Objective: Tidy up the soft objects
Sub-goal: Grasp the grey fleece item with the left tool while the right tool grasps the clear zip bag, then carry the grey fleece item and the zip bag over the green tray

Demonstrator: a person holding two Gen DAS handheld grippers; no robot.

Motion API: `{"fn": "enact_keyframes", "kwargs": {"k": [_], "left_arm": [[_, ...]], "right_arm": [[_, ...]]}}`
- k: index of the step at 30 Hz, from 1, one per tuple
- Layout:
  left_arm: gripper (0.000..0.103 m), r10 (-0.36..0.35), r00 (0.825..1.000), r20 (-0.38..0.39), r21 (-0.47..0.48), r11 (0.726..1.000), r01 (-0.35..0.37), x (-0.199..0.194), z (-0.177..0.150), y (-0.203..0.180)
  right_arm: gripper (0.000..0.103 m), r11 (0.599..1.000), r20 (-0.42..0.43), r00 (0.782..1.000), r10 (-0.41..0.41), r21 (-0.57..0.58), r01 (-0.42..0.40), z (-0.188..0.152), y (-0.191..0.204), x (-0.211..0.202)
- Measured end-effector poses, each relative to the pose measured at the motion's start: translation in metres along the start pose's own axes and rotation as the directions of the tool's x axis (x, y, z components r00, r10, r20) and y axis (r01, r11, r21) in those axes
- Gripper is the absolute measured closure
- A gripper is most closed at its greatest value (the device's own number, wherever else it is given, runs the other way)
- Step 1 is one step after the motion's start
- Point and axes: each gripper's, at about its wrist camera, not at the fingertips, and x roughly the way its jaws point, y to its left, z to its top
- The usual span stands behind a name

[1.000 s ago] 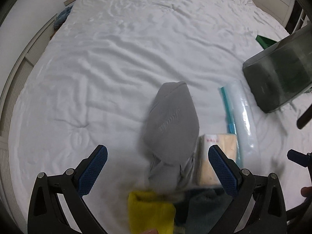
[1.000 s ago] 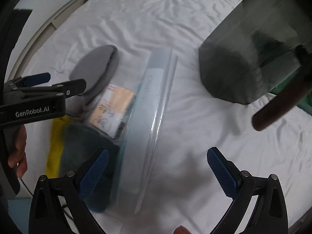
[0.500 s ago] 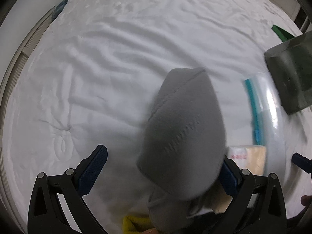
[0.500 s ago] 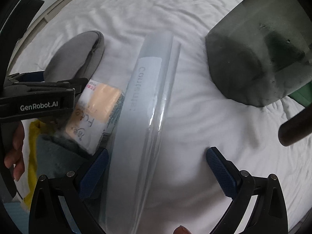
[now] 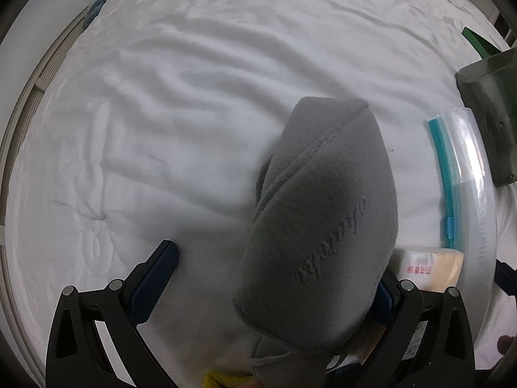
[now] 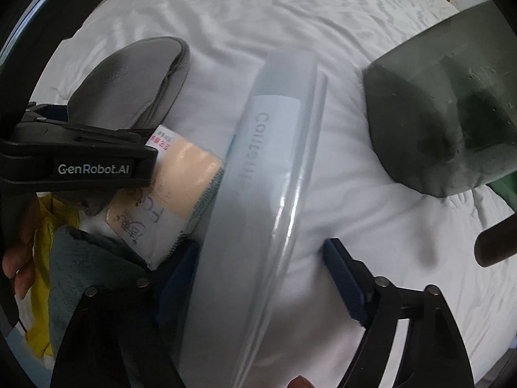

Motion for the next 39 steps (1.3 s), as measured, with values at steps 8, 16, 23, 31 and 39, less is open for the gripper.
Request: {"fn": "enact_keyframes", "kwargs": {"k": [8, 16, 23, 31, 39], "left_arm": [[0.043, -0.028, 1.0, 0.005, 0.068, 0.997, 0.028, -0.009, 0.001, -0.025], [0.087, -0.064, 0.997, 0.045, 0.084, 0.995, 0.06, -0.022, 0.001, -0.033], [0.089, -0.106, 0.992, 0.066, 0.074, 0.992, 0.101, -0.031, 0.003, -0.025], [0.089, -0.139, 0.985, 0.105, 0.027, 0.99, 0.137, -0.046, 0.004, -0.003], [0.089, -0.184, 0.974, 0.132, 0.005, 0.983, 0.185, -0.079, -0.004, 0.005]], "right_arm": [[0.081, 0.999, 0.028, 0.999, 0.043, -0.006, -0.043, -0.004, 0.0, -0.002], [0.098, 0.997, 0.082, 0.994, 0.075, -0.013, -0.074, -0.014, -0.016, -0.023], [0.099, 0.997, 0.115, 0.99, 0.078, -0.018, -0.076, -0.022, -0.02, -0.038], [0.099, 0.997, 0.154, 0.985, 0.078, -0.026, -0.075, -0.02, -0.018, -0.065], [0.099, 0.995, 0.175, 0.98, 0.097, -0.007, -0.097, -0.012, -0.02, -0.099]]}}
